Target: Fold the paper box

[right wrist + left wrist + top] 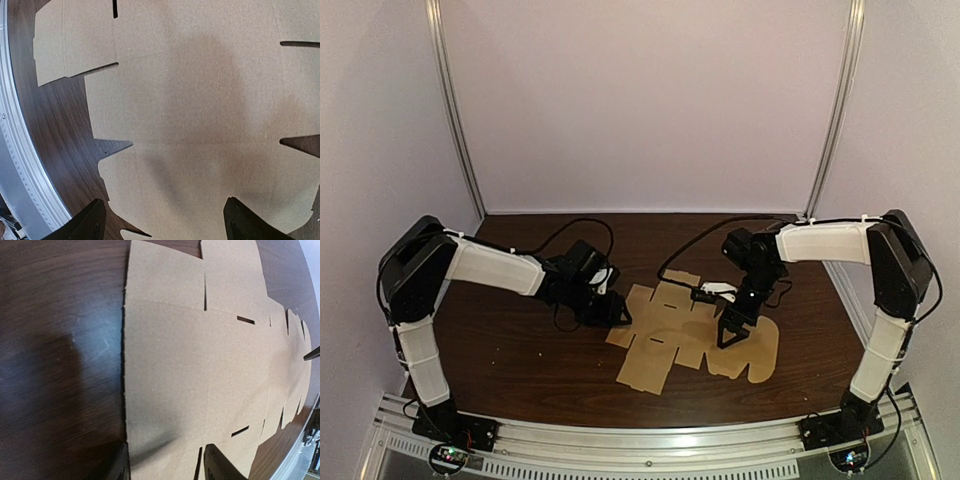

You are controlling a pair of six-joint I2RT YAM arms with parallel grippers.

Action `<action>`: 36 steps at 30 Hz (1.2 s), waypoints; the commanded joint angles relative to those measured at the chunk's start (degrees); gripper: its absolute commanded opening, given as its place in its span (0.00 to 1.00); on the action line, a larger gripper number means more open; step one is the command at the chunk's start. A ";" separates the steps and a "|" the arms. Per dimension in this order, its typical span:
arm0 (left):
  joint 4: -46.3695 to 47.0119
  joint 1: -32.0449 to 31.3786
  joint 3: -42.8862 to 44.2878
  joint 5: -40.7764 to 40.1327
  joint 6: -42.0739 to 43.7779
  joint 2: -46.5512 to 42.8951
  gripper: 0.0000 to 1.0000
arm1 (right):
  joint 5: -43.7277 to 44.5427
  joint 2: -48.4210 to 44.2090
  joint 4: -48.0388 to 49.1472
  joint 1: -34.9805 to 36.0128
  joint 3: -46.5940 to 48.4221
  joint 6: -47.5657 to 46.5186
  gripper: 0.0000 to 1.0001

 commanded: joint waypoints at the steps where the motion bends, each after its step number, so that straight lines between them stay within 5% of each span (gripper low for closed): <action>1: 1.01 0.04 -0.49 7.19 -3.33 2.59 0.51 | 0.72 1.88 2.91 0.86 -1.61 1.43 0.82; 21: 18.57 0.09 -0.60 16.01 -17.64 0.47 0.36 | 0.68 2.45 4.70 1.24 -2.54 3.96 0.79; 36: 25.35 0.63 -4.50 19.72 -22.76 0.87 0.08 | 0.46 -0.71 4.05 1.24 -1.43 4.54 0.80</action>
